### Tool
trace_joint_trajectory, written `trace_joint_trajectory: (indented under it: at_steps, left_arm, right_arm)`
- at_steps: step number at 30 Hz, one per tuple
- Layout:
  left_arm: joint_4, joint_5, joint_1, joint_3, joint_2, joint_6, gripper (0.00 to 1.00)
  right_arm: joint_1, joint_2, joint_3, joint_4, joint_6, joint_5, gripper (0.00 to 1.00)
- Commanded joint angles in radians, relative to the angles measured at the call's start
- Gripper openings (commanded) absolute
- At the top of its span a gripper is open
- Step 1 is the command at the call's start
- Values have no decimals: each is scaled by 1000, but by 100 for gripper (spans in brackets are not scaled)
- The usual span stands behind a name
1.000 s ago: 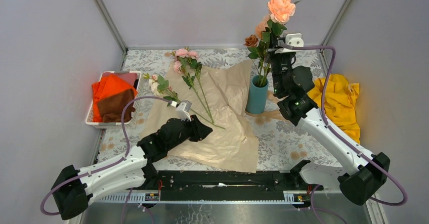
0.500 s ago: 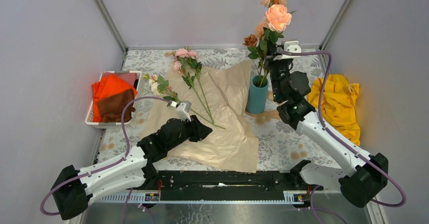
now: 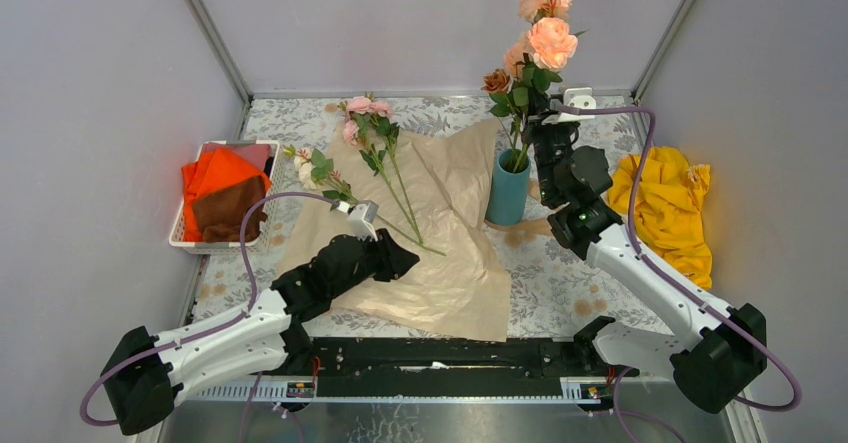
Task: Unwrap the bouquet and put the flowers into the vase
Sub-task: Insert the fake flower into the vase.
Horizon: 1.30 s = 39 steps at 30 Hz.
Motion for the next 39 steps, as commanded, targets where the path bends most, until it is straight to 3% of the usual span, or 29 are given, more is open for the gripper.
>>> trace_joint_trajectory:
  at_steps: [1,13,31,39]
  left_arm:
    - [25,-24,-6,-12,-8,-2,32]
    - [34,-19,-7,-8,2,-2,32]
    - [49,-11,-7,-10,20,-3,32]
    - [49,-12,-6,-18,11,-8,32]
  right_arm:
    - [-11,-31,-8,66,39,-6,0]
    - [-15,-33,-39,40,74,-15,0]
    - [-16,-71,-94,-13,113,-14,17]
    - [-16,-90,-117,-37,135,-32,34]
